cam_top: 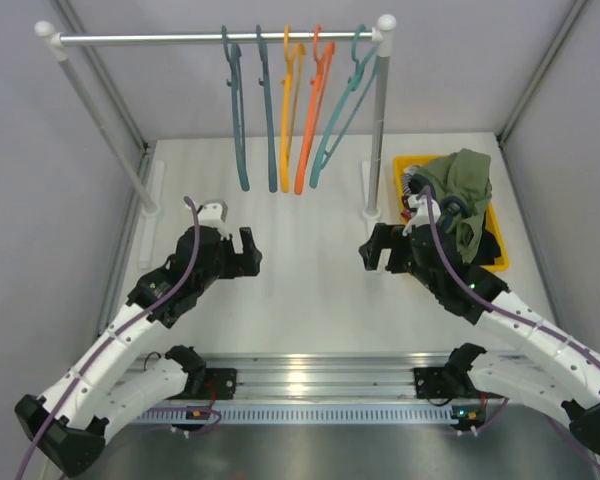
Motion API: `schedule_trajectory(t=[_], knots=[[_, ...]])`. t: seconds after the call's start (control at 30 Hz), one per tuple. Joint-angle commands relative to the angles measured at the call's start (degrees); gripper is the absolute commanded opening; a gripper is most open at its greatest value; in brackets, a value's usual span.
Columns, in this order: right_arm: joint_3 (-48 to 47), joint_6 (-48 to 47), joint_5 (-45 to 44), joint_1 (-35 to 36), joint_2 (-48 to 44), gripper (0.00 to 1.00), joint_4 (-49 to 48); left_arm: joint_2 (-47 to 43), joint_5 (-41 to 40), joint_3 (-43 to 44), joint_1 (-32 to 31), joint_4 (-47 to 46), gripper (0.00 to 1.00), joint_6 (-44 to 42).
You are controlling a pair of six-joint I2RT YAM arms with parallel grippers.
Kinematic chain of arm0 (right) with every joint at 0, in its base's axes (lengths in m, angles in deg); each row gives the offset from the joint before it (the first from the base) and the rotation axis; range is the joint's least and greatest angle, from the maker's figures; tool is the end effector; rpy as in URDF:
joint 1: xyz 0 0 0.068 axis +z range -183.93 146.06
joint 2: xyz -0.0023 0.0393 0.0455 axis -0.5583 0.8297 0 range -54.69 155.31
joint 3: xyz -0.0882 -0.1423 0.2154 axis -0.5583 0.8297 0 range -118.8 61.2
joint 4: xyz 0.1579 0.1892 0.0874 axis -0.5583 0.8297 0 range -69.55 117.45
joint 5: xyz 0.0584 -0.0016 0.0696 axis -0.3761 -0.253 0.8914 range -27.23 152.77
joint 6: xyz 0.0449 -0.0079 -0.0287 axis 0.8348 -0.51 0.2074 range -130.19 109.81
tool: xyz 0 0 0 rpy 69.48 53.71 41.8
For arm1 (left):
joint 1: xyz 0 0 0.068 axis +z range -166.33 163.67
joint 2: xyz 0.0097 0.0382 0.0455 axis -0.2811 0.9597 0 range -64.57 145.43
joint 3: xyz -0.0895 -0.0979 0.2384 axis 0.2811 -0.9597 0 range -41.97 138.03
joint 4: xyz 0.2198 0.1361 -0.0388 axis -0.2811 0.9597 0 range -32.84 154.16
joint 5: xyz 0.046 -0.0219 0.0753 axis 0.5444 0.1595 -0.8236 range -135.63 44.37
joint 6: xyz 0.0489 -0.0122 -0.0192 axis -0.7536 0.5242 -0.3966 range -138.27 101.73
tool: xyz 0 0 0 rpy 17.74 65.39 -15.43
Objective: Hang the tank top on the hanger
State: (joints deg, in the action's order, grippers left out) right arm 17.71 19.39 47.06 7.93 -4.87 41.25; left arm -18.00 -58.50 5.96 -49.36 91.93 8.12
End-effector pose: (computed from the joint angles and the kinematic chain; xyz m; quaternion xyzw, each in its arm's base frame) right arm 0.1525 0.1237 0.2985 -0.0197 0.8480 0.2070 0.4874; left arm 0.1492 -0.0875 0.3110 -0.0023 0.8766 -0.1477 0.4580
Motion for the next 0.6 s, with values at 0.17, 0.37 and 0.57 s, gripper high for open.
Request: schedule_trajectory(t=[0.17, 0.37, 0.57], knots=[[-3.7, -0.9, -2.0, 0.5, 0.0, 1.00, 1.4, -1.4, 0.6, -0.8, 0.0, -1.6, 0.98, -0.7], [-5.7, -1.3, -2.5, 0.5, 1.1, 1.00, 3.9, -1.9, 1.0, -1.0, 0.0, -1.8, 0.98, -0.6], [-7.6, -0.8, -2.8, 0.6, 1.9, 1.00, 6.5, -1.9, 1.3, -0.9, -0.1, -1.7, 0.98, -0.6]])
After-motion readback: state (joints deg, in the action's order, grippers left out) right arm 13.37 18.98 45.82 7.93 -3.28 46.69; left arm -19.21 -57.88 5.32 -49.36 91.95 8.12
